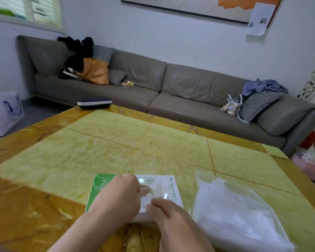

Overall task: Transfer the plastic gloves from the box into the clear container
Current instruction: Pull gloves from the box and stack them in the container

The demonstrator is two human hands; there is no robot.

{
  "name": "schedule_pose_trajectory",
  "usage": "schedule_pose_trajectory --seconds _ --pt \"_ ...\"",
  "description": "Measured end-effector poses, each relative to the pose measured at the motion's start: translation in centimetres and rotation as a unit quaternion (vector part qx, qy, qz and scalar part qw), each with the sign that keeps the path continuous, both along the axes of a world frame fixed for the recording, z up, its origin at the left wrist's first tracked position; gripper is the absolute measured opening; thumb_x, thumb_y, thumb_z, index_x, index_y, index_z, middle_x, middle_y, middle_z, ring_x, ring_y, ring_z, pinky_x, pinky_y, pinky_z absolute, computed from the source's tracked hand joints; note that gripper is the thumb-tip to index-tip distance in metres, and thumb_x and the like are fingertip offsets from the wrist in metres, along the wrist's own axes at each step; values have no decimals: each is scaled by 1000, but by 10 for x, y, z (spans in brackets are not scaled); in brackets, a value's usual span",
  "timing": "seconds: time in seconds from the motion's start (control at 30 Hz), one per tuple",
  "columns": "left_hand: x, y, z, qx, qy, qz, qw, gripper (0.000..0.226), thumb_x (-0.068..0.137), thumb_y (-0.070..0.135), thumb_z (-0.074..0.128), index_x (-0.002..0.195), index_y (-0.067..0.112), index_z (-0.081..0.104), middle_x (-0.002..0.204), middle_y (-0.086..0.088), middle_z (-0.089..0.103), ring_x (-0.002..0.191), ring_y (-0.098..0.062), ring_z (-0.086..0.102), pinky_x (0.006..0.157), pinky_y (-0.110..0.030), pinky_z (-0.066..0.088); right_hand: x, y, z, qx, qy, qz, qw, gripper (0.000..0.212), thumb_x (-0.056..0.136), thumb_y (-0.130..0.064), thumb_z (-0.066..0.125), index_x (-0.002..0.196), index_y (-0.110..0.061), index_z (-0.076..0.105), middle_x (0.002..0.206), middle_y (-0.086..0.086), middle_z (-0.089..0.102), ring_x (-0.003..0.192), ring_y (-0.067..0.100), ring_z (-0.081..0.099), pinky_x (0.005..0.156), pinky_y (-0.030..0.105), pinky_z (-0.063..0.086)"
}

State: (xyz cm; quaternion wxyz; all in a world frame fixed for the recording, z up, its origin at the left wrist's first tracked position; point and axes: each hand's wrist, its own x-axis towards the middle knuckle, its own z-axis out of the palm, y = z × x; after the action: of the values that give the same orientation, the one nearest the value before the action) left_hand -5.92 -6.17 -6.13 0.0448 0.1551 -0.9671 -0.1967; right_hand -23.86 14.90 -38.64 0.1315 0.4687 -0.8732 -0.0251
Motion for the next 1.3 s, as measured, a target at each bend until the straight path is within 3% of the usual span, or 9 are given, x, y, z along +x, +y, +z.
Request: schedule_pose_trajectory --seconds 0.07,0.13,0.23,0.37,0.53,0.7,0.8,0.9,1.3 --pt "1 -1 6 1 54 24 998 19 84 22 50 74 17 65 69 3 64 58 -19 58 54 -41 54 106 -16 217 -56 -85 -12 995 59 63 -52 59 120 -36 63 124 -8 67 111 4 62 85 18 54" --pt "2 -1 7 -8 61 31 998 16 88 28 52 80 24 66 74 7 65 64 -16 62 59 -38 57 154 -14 307 -115 -11 23 993 58 69 -50 43 120 -35 66 128 -16 64 112 4 67 91 15 50" --pt "-1 -1 -2 -19 42 31 998 23 91 44 62 78 25 62 73 8 63 65 -15 63 60 -36 57 152 -19 309 -24 -185 -38 982 59 94 -35 37 153 -30 40 163 -13 30 149 14 32 117 23 25" --pt "-7 -1 -7 -11 64 50 997 18 89 40 69 77 28 61 76 10 62 67 -10 60 62 -35 57 151 -20 321 -47 -229 -19 972 60 103 -27 47 159 -33 28 167 -15 16 154 13 16 121 24 15" --pt "-8 -3 5 73 150 59 984 20 95 19 57 78 30 56 81 9 60 72 -8 55 63 -34 50 149 -21 300 -70 -226 -18 971 57 72 -29 37 120 -31 67 130 -14 61 114 8 66 92 19 51" --pt "-1 -7 19 119 234 68 962 16 101 30 54 85 30 54 79 8 61 70 -10 55 58 -33 44 153 -22 303 -60 -188 -20 980 54 61 -33 39 106 -36 70 113 -18 67 101 1 69 80 12 53" --pt "1 -8 11 0 125 37 991 23 89 54 66 85 32 61 86 14 58 77 -4 55 62 -27 46 154 -20 305 -52 -193 -32 979 62 57 -30 68 118 -33 68 127 -15 62 113 7 68 89 17 55" --pt "-6 -4 -1 -44 49 53 996 31 78 56 74 72 27 65 86 11 60 77 -9 58 57 -25 42 155 -20 312 -34 -229 -31 972 66 91 -17 55 154 -31 40 163 -13 29 151 15 29 119 23 23" --pt "-19 2 1 -120 -48 86 988 38 85 57 71 79 26 51 80 9 57 72 -16 60 51 -28 36 157 -22 309 -64 -217 -19 974 65 98 -16 50 159 -32 33 166 -13 23 155 14 18 115 19 13"
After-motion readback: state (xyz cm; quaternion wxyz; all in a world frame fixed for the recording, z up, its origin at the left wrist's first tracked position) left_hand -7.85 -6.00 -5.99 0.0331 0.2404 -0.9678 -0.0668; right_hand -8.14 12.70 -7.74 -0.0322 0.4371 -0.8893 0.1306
